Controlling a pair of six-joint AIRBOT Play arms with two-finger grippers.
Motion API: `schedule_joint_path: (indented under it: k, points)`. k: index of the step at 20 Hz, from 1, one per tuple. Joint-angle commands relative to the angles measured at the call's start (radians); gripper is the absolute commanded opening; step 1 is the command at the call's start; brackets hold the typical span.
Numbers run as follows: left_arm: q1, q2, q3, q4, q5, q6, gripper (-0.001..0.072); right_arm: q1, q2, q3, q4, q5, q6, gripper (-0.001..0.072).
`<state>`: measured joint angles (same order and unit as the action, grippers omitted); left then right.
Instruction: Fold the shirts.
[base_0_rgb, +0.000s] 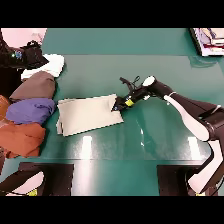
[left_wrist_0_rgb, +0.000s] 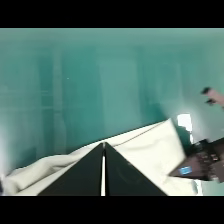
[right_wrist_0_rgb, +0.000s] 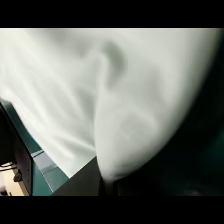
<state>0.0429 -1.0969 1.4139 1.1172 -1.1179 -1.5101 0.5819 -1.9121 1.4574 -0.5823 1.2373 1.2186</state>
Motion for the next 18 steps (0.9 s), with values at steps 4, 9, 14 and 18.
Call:
schedule_joint_path:
  k: [4,9,14,18]
  points:
    - [0.0,0.001,0.0,-0.087,-0.002,0.0,0.0024,-0.013,0.011,0.08,0.002,0.005,-0.032,0.0017]
    - [-0.105,0.001,0.0,-0.096,0.024,0.026,0.0024,-0.245,0.198,0.08,-0.246,-0.04,0.06,0.0017]
    - [-0.231,0.001,0.0,-0.097,0.104,0.025,0.0025,-0.612,0.414,0.023,-0.439,-0.049,0.153,0.0017]
    - [-0.273,0.001,0.0,-0.097,0.134,0.024,0.0025,-0.97,0.586,-0.185,-0.44,-0.131,0.183,0.0017]
